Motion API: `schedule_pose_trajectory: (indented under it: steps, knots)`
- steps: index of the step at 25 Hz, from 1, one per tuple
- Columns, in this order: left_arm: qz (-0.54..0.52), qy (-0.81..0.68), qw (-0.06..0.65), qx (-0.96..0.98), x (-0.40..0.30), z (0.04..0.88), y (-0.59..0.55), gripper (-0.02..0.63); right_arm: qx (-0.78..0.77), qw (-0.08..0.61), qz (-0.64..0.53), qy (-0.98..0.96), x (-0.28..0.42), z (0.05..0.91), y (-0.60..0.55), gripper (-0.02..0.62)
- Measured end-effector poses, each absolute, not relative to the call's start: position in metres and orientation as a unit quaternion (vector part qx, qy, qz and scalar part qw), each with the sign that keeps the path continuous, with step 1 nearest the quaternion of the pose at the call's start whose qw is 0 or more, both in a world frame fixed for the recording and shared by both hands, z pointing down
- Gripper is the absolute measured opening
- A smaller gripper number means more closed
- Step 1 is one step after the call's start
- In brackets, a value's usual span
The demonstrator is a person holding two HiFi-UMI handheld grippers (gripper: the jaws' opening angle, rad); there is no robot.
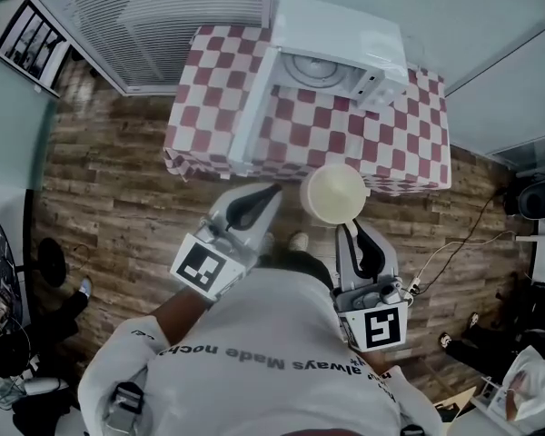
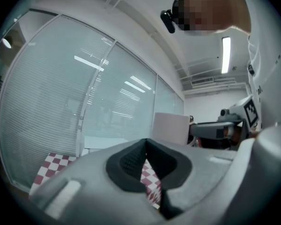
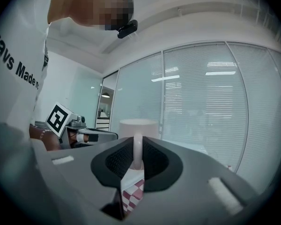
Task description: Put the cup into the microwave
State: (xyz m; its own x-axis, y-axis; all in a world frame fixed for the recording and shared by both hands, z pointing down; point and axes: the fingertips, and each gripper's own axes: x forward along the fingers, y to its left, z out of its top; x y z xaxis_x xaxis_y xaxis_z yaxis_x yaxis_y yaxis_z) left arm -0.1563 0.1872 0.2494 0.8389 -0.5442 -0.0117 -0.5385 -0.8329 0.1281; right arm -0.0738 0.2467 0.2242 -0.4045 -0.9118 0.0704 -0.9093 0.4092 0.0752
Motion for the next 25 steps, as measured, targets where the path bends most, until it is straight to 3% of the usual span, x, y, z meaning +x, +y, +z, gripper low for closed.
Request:
schedule_pose_trajectory:
  steps: [25]
  knots:
    - [-0.020, -0.291, 0.058, 0.955, -0.041, 0.254, 0.034, 0.003, 0.535, 0.055, -0.007, -0.843, 0.045, 0.235, 0.094, 0.041]
